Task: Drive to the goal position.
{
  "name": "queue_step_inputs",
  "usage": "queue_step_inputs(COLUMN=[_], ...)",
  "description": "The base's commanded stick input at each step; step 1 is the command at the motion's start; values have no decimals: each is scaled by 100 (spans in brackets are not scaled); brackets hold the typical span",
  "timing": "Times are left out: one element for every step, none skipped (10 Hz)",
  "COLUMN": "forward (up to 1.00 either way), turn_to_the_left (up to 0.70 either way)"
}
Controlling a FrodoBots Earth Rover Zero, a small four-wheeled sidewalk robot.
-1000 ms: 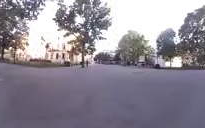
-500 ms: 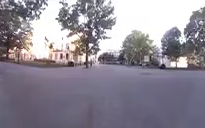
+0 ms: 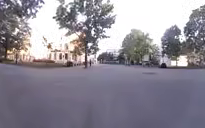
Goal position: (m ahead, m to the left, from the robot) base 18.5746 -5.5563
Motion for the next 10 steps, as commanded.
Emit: queue_step_inputs(forward=[70,70,70,70,70,70,70,70,70,70], turn_to_the_left=[0,0,0,0,0,0,0,0,0,0])
